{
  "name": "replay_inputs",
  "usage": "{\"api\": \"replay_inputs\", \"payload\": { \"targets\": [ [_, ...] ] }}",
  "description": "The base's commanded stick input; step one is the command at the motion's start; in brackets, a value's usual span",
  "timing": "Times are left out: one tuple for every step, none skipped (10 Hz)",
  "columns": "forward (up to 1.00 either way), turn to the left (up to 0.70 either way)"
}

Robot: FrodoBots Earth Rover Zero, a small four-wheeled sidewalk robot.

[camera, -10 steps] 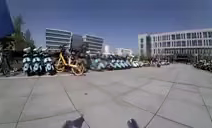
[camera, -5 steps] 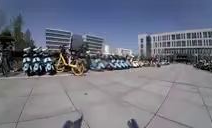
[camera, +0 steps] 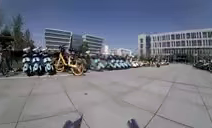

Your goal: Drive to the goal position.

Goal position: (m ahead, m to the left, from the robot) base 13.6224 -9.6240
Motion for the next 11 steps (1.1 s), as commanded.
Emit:
{"api": "replay_inputs", "payload": {
  "targets": [
    [0.00, -1.00],
    [0.00, -1.00],
    [0.00, -1.00],
    [0.00, -1.00],
    [0.00, -1.00],
    [0.00, -1.00],
    [0.00, -1.00],
    [0.00, -1.00],
    [0.00, -1.00],
    [0.00, -1.00],
    [0.00, -1.00]
  ]
}}
